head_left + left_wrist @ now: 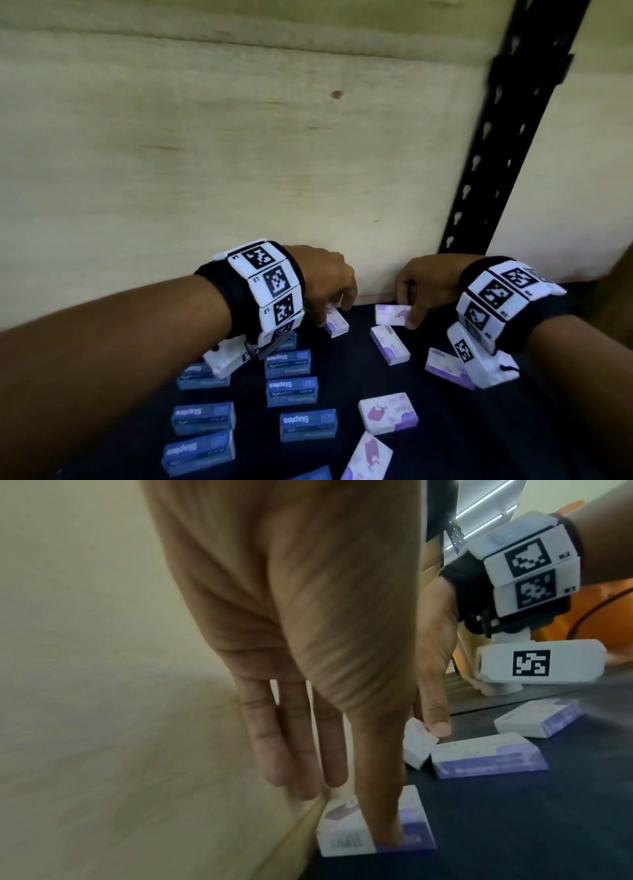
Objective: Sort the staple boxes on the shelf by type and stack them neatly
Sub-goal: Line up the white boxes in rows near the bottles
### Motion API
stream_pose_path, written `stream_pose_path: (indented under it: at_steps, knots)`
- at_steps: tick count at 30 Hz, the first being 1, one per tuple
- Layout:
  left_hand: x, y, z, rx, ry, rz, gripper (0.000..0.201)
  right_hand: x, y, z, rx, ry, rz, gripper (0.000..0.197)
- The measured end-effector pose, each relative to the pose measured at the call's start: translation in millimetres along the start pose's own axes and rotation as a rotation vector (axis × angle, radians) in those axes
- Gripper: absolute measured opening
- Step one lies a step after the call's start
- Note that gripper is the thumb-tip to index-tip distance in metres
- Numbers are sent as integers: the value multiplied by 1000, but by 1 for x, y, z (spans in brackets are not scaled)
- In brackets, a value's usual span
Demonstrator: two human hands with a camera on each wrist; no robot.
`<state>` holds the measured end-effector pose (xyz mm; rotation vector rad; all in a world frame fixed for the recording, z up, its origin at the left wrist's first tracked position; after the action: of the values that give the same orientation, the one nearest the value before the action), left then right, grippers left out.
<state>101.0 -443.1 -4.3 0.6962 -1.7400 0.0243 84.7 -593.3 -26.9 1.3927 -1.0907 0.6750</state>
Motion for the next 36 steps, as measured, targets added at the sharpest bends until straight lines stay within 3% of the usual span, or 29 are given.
stream_pose_path:
  at_steps: [5,9,13,18,22,26,33,36]
  knots:
    - [-2,-13,6,-66,6,-26,51,3,-2,11,12,-43,38,22]
    - [-8,-19,7,-91,26,-57,40,3,-2,14,16,-66,37,22]
    - [-12,-19,6,-52,47,-29,33,1,-3,14,26,-75,31,21]
    - [-10,-18,-4,1,264,-15,41,1,-2,12,28,-83,24,24]
    - [-11,-17,-9,41,426,2,24,1,-2,13,23,-103,30,26]
    - [-16,-14,-15,92,618,35,22,-1,-2,15,23,-143,28,22]
    - [-25,-3,-20,118,461,-19,30,-2,-4,16,12,-156,29,23]
    - [-27,-1,-19,108,388,-30,23,-3,-5,16,15,-162,24,22]
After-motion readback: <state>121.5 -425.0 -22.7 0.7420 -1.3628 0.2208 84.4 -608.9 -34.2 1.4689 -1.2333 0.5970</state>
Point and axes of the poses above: each hand's wrist, its own y-axis away from the middle knuckle, its own x-axis out of the back of the hand, z = x × y, the point moved 6 cm from there along -y, towards the middle knuckle, and after that the axes turned 9 degrees about -y, right-handed, at the moved point
